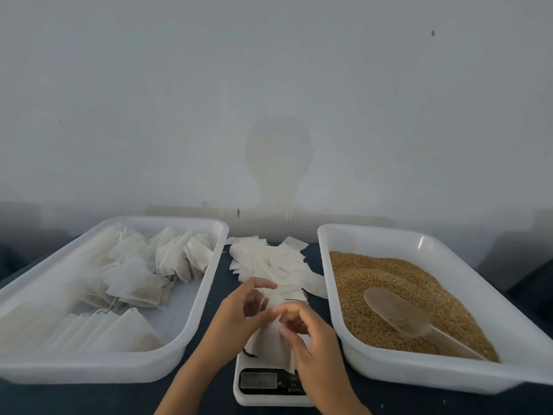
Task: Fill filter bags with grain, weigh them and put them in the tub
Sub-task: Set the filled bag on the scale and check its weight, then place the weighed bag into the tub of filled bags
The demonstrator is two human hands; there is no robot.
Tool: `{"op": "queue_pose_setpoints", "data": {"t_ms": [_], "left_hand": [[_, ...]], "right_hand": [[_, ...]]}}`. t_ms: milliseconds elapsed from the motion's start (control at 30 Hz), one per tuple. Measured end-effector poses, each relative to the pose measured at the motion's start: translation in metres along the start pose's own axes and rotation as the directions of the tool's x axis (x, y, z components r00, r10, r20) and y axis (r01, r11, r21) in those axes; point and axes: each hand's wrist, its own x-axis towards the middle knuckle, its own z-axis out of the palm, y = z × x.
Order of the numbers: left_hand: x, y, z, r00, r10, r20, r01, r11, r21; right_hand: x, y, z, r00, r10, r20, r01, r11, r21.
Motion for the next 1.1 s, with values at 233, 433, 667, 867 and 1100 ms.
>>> {"op": "queue_pose_setpoints", "data": {"t_ms": [233, 433, 667, 867, 1100], "left_hand": [[0.026, 0.066, 0.035, 0.967, 0.239, 0.085, -0.229, 0.967, -0.112], [0.058, 0.083, 0.091, 0.959, 0.236, 0.156, -0.208, 0.962, -0.176], [0.073, 0.066, 0.139, 0.959, 0.145, 0.243, -0.131, 0.989, -0.074], [0.073, 0.05, 0.15, 0.945, 0.091, 0.315, -0.086, 0.996, -0.031], [0.082, 0.058, 0.15, 0.913, 0.018, 0.407, -0.032, 0.999, 0.026]], "right_hand": [[0.009, -0.033, -0.068, 0.979, -0.085, -0.186, 0.086, 0.996, -0.003], [0.015, -0.019, -0.133, 0.959, -0.002, -0.285, 0.008, 1.0, 0.02], [0.008, 0.023, -0.168, 0.881, 0.174, -0.44, -0.162, 0.985, 0.065], [0.005, 0.038, -0.167, 0.841, 0.236, -0.488, -0.209, 0.972, 0.109], [0.012, 0.041, -0.168, 0.858, 0.233, -0.458, -0.215, 0.972, 0.093]]}}
